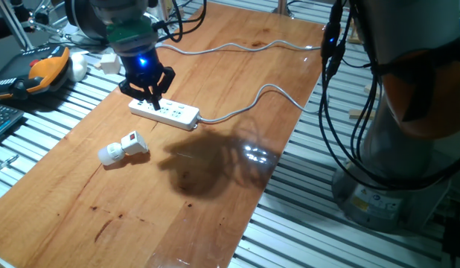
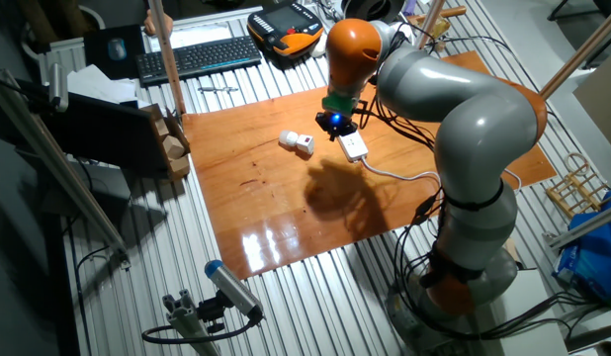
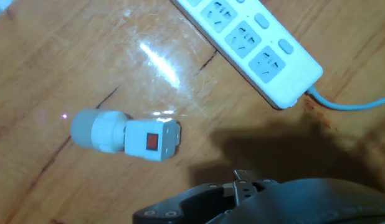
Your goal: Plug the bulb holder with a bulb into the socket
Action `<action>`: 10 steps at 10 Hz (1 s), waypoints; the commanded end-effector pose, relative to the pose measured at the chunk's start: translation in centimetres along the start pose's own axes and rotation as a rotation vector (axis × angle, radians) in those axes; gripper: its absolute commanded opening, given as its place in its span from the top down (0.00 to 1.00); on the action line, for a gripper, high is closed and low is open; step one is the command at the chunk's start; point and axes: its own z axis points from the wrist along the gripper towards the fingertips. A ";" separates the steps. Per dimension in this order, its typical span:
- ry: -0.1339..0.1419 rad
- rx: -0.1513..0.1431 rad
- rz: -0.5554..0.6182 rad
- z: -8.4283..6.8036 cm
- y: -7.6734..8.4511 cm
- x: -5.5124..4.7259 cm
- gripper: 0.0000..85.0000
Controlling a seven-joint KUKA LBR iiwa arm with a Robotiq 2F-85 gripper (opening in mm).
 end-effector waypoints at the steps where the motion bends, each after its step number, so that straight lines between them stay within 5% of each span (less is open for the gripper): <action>1: 0.003 0.007 -0.001 0.0 0.0 0.0 1.00; 3: -0.018 0.052 -0.015 0.0 0.0 0.0 1.00; 5: -0.011 0.051 -0.074 0.0 0.0 0.0 1.00; 8: 0.013 -0.019 -0.066 0.0 0.0 0.0 1.00; 10: 0.002 -0.019 0.002 0.0 0.0 0.0 1.00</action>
